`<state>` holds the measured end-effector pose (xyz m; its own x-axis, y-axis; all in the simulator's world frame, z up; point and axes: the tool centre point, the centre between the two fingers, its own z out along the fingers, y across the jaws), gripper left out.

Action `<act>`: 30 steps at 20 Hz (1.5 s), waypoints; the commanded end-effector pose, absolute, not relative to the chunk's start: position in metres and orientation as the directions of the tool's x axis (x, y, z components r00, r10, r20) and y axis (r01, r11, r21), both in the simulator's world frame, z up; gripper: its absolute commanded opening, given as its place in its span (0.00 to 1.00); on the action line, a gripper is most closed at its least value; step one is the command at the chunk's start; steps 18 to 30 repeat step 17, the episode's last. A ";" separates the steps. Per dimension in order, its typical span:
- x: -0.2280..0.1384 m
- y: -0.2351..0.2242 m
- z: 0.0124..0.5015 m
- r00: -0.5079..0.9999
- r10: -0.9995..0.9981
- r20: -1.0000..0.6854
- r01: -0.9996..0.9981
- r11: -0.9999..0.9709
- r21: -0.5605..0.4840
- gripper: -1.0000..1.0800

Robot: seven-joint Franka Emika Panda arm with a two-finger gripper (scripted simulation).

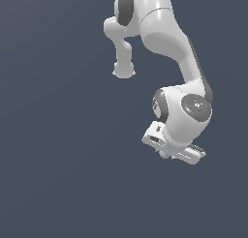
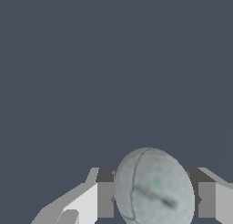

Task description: Pick up the object and move it to a goal position.

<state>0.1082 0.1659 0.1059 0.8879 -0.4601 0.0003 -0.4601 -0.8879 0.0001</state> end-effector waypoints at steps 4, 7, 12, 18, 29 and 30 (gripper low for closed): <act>0.120 0.184 0.115 0.887 -0.461 0.000 -0.461 -0.887 0.000 0.00; 0.125 0.190 0.119 0.887 -0.461 0.000 -0.461 -0.887 0.000 0.00; 0.129 0.196 0.121 0.887 -0.461 0.000 -0.461 -0.887 0.000 0.00; 0.130 0.197 0.122 0.887 -0.461 0.000 -0.461 -0.887 0.000 0.00; 0.130 0.197 0.122 0.887 -0.461 0.000 -0.461 -0.887 0.000 0.00; 0.130 0.197 0.122 0.887 -0.461 0.000 -0.461 -0.887 0.000 0.00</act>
